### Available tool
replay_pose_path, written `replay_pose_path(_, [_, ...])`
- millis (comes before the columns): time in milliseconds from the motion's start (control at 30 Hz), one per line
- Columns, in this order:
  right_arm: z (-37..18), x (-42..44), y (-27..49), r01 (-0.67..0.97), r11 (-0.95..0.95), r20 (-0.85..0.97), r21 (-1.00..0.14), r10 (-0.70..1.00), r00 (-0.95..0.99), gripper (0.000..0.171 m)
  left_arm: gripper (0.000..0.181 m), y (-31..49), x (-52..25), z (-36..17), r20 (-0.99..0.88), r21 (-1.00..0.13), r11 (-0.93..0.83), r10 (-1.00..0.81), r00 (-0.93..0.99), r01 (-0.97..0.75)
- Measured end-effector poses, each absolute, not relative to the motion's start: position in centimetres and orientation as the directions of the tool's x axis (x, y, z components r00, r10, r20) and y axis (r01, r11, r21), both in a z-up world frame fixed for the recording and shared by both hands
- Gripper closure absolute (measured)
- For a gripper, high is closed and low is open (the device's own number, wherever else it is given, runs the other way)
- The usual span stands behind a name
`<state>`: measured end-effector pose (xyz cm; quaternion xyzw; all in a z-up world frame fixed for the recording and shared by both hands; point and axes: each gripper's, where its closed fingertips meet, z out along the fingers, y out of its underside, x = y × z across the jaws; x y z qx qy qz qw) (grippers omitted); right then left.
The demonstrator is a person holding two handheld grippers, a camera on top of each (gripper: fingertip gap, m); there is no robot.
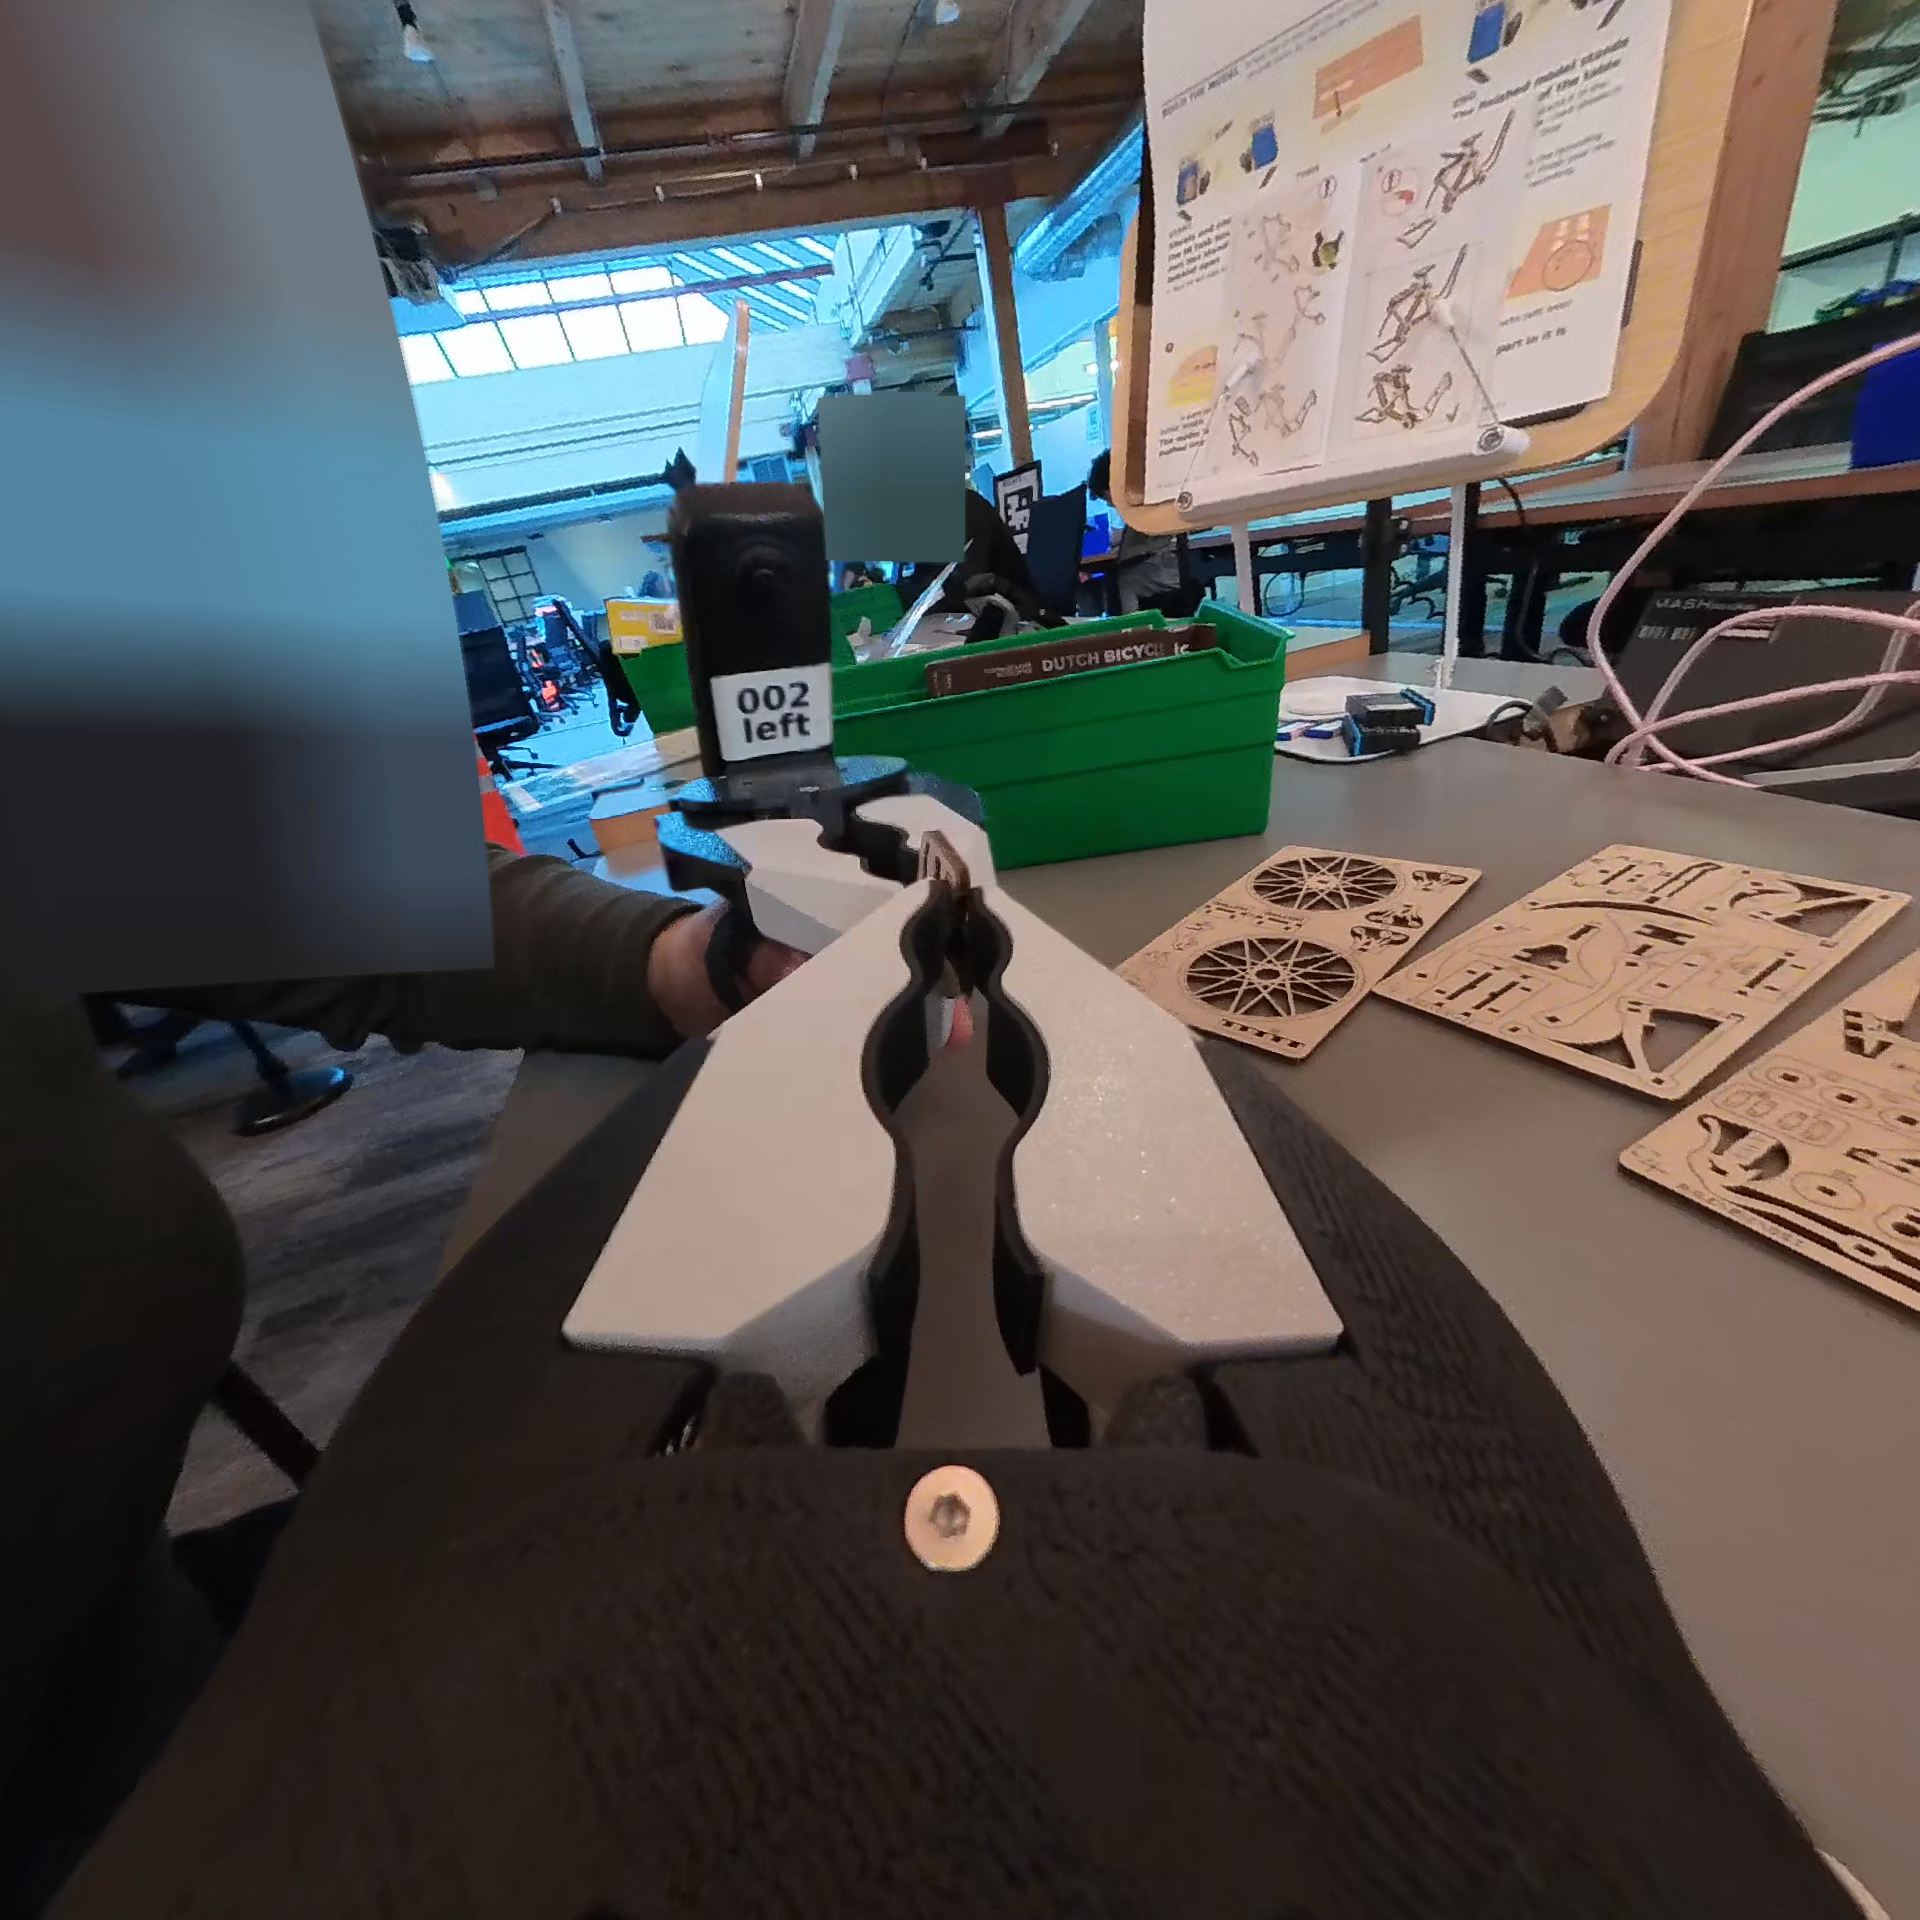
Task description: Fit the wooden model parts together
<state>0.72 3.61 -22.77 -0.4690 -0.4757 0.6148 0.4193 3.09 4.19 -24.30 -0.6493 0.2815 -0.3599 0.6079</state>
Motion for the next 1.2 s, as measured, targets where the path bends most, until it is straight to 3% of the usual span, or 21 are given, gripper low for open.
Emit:
replay_pose_path(100, [-22.2, 0.9, 3.1, -0.085, -0.153, -0.132, -0.985, 0.968, -0.212, 0.17, 0.18, 3.8, 3.2, -23.8, 0.082, -0.997, -0.064, -0.804, 0.589, 0.052])
replay_pose_path(400, [-21.6, 1.7, 2.1, -0.103, -0.211, -0.164, -0.972, 0.924, -0.345, 0.171, 0.181, 2.6, 4.1, -23.0, 0.212, -0.971, -0.136, -0.869, 0.447, 0.198])
replay_pose_path(700, [-21.9, 1.6, 2.5, -0.099, -0.162, -0.126, -0.982, 0.947, -0.294, 0.17, 0.181, 3.0, 3.9, -23.3, 0.211, -0.973, -0.138, -0.851, 0.48, 0.184])
replay_pose_path(1200, [-22.3, 1.6, 2.9, -0.066, -0.133, -0.113, -0.989, 0.962, -0.249, 0.17, 0.18, 3.5, 3.7, -23.7, -0.022, -1.0, 0.011, -0.776, 0.631, -0.021])
